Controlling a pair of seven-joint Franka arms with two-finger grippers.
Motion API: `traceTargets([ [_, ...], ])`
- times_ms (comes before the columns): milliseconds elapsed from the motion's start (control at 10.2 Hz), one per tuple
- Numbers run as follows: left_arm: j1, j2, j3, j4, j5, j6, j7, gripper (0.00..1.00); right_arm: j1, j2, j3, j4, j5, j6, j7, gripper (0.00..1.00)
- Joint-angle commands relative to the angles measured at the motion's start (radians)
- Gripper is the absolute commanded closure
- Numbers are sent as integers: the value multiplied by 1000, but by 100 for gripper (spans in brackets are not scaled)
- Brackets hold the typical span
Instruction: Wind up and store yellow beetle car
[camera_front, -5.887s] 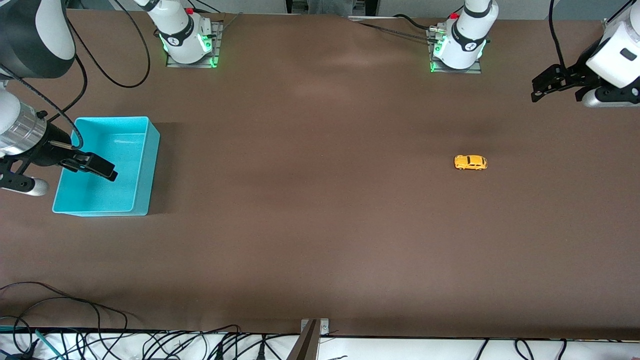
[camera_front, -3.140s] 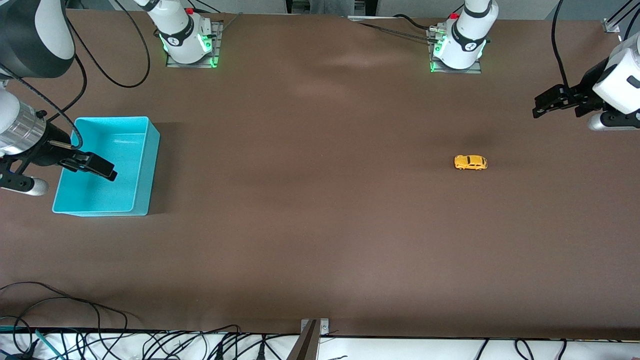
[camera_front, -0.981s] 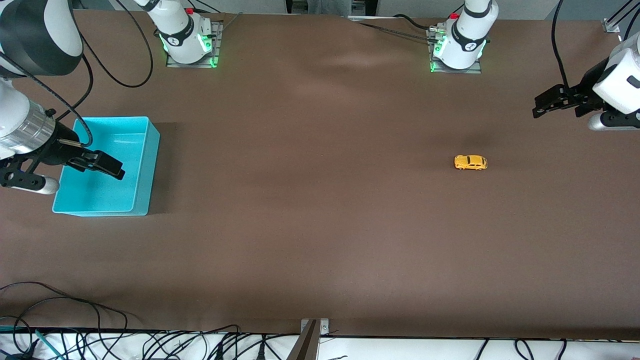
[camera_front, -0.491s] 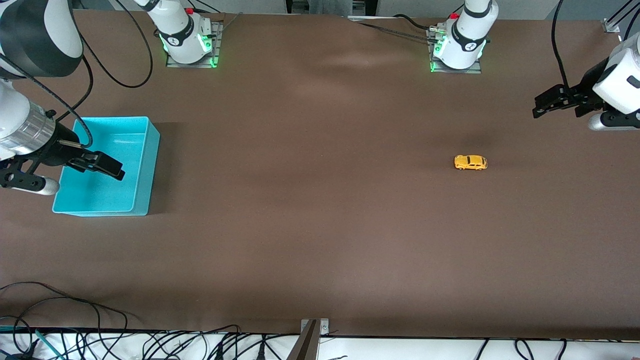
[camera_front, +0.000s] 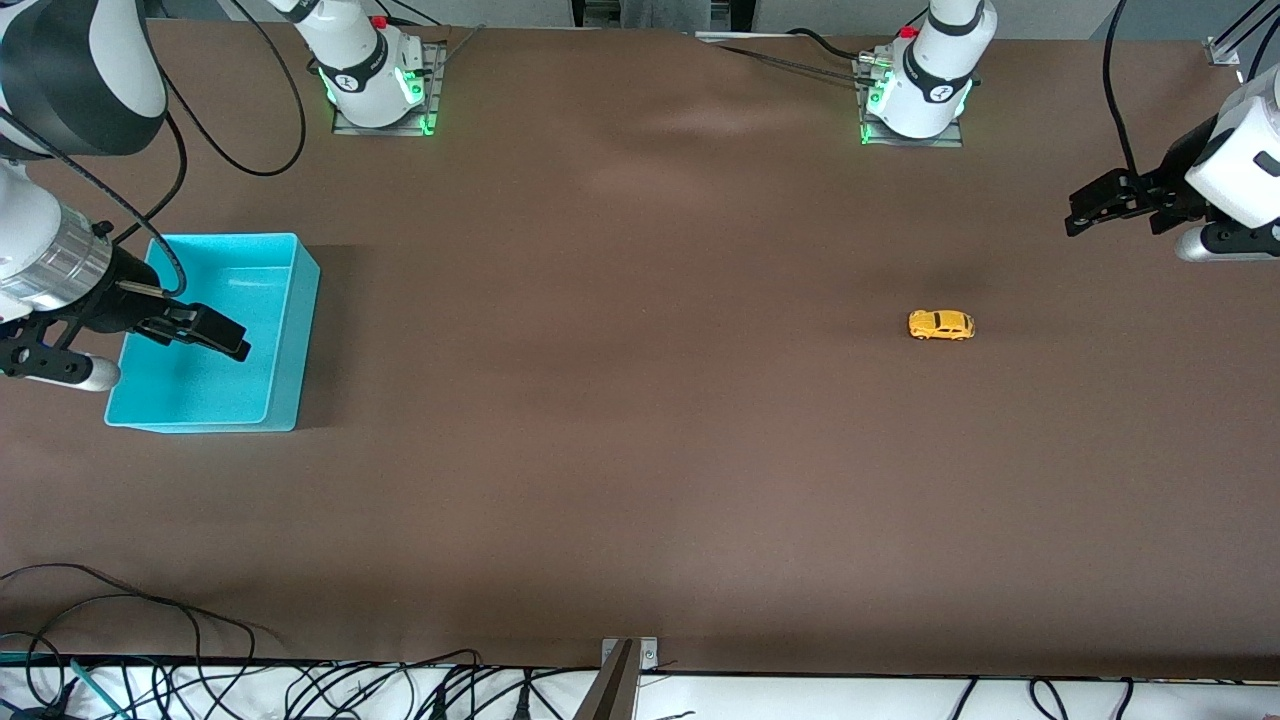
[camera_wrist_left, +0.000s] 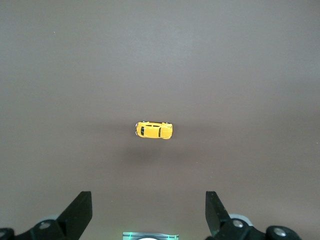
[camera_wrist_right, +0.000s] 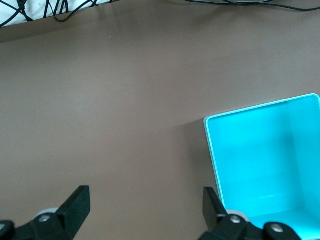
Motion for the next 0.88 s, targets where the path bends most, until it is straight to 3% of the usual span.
traceTargets([
  [0, 5, -5, 0, 11, -21, -15, 11, 0, -5, -2, 2, 1, 19, 4, -11, 0],
  [294, 7, 2, 3, 10, -15, -6, 19, 0, -5, -2, 0, 1, 21, 5, -11, 0],
  [785, 41, -31, 7, -194, 21, 190, 22, 0, -5, 7, 2, 3, 18, 22, -15, 0],
])
